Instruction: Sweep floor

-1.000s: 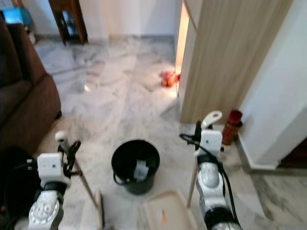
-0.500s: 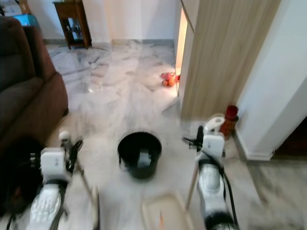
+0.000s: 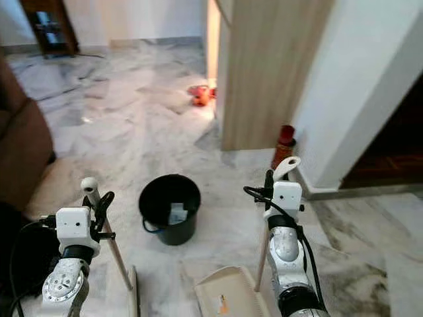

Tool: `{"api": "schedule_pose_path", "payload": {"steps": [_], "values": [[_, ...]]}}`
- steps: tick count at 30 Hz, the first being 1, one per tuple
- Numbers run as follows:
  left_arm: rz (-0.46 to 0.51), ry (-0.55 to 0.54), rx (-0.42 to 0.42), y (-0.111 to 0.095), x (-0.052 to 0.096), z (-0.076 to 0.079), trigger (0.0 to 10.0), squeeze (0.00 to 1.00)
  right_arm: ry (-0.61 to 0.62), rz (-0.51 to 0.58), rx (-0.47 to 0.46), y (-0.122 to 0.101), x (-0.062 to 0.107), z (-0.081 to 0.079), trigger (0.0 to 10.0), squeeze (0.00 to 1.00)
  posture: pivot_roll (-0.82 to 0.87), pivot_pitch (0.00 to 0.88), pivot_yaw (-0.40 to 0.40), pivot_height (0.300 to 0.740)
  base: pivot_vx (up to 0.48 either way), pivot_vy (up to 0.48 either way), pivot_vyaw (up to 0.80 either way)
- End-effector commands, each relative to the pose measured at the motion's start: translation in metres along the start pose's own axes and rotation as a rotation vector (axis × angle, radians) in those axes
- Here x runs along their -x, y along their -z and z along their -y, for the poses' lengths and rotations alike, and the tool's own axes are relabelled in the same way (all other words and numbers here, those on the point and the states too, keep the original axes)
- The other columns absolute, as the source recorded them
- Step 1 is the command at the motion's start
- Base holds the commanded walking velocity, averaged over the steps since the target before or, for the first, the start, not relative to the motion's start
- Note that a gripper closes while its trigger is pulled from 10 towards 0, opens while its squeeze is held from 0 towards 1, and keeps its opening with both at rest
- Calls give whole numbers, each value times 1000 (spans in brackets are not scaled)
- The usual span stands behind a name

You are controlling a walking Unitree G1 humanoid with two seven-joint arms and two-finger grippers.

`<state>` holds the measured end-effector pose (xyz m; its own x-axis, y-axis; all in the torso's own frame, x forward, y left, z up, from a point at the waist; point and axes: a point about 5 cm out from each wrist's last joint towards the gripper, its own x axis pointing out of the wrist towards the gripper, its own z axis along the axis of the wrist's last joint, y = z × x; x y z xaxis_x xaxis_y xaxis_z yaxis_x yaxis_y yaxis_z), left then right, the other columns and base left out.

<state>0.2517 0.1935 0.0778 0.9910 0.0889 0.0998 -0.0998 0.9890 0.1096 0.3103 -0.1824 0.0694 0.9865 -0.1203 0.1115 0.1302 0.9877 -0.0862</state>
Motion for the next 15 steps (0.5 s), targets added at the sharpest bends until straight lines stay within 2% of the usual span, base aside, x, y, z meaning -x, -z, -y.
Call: {"api": "schedule_pose_path", "payload": {"steps": [1,15], "values": [[38,0,-6,-7,-4,-1,10000,0,1,23,-8,-6,-4,-2,10000,0,118,35,-16,740,0,0,-800],[37,5,0,-7,-5,3,10000,0,-8,22,7,-7,-6,-1,10000,0,117,44,-26,740,0,0,-800]]}}
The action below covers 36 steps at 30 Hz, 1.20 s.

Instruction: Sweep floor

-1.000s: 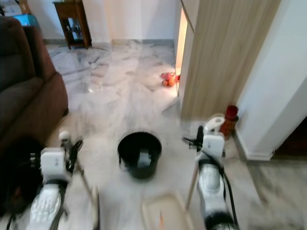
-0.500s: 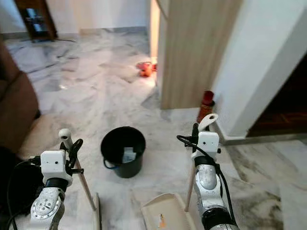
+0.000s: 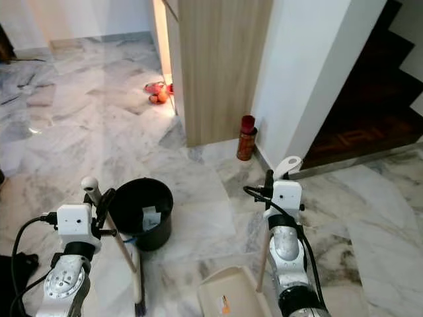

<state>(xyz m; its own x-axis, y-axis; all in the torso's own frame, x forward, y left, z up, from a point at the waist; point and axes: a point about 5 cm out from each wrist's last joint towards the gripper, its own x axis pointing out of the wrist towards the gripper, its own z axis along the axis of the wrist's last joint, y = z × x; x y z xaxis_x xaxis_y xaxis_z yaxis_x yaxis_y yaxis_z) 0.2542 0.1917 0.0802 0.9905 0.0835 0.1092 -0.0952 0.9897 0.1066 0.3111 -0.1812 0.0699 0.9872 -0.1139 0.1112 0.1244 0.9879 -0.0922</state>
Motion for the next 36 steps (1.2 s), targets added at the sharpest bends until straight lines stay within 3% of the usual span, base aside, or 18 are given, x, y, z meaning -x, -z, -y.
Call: {"api": "schedule_pose_path", "payload": {"steps": [1,11,36], "values": [[27,0,-4,-5,-2,1,10000,0,-1,22,3,-7,-5,0,10000,0,116,44,-28,740,0,0,-800],[17,7,-29,-3,-2,4,10000,0,-1,29,7,-9,-7,0,10000,0,106,53,-28,740,0,-199,-800],[31,5,-30,-6,-10,0,10000,0,-14,33,3,-10,-8,-5,10000,0,104,20,-25,740,0,0,-800]]}}
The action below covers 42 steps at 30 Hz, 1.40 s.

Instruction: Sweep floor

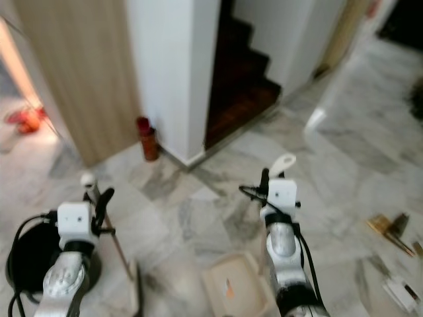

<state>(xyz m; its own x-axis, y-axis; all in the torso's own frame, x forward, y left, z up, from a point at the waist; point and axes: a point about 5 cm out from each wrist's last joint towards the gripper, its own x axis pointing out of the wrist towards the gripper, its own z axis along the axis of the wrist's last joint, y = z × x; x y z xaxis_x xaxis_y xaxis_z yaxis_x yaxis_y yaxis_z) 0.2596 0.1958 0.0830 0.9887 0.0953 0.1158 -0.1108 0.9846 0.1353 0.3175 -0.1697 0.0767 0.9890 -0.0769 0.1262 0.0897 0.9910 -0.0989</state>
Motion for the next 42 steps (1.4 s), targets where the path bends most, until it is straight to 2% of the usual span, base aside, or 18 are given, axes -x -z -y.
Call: {"api": "schedule_pose_path", "payload": {"steps": [1,7,13,19,26,30,42], "values": [[28,18,0,-4,-4,4,10000,0,23,16,1,-3,-2,6,10000,0,103,18,-24,740,0,0,-800],[36,28,2,-6,-10,3,10000,0,33,24,4,-4,0,10,10000,0,88,0,-16,740,0,0,-800],[31,24,5,-4,-10,0,10000,0,55,31,6,-5,0,16,10000,0,84,0,-12,740,0,0,-800],[28,-2,8,-2,-10,-7,10000,0,47,32,-1,-5,1,11,10000,0,80,0,-25,740,0,0,-800],[27,-1,14,-2,-9,-5,10000,0,36,30,1,-4,2,11,10000,0,83,0,-42,740,0,0,-800],[25,-29,44,-2,-7,-7,10000,0,20,38,0,-6,3,9,10000,0,82,0,-56,740,0,0,-305],[50,-40,49,-7,-9,-10,10000,0,-8,39,-7,-8,-1,2,10000,0,95,0,-65,740,0,0,0]]}}
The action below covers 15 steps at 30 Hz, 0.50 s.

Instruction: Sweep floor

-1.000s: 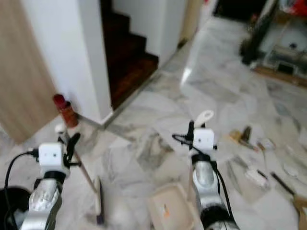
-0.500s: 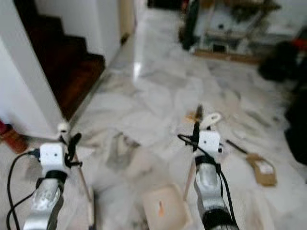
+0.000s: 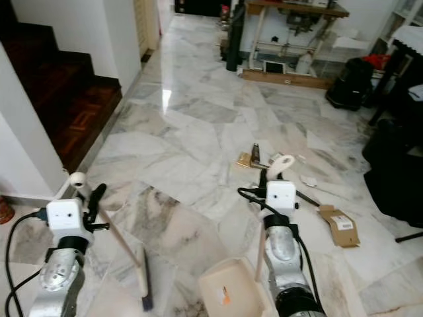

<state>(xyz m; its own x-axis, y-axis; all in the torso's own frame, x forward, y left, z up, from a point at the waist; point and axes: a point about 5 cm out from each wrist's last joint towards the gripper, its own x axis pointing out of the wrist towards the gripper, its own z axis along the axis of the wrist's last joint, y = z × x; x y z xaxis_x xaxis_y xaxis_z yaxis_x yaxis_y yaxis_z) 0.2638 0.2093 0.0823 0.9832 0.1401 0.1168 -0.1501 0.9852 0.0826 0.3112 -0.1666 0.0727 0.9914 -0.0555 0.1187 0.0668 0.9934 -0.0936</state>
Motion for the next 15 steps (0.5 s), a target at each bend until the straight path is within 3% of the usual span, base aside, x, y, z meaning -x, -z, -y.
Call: {"api": "schedule_pose_path", "payload": {"steps": [1,15], "values": [[52,9,4,-10,-4,4,10000,0,12,45,-1,-11,-8,4,10000,0,96,0,-62,740,0,0,0],[47,26,8,-10,-8,9,10000,0,11,40,-15,-11,-8,0,10000,0,106,0,-63,740,0,0,0]]}}
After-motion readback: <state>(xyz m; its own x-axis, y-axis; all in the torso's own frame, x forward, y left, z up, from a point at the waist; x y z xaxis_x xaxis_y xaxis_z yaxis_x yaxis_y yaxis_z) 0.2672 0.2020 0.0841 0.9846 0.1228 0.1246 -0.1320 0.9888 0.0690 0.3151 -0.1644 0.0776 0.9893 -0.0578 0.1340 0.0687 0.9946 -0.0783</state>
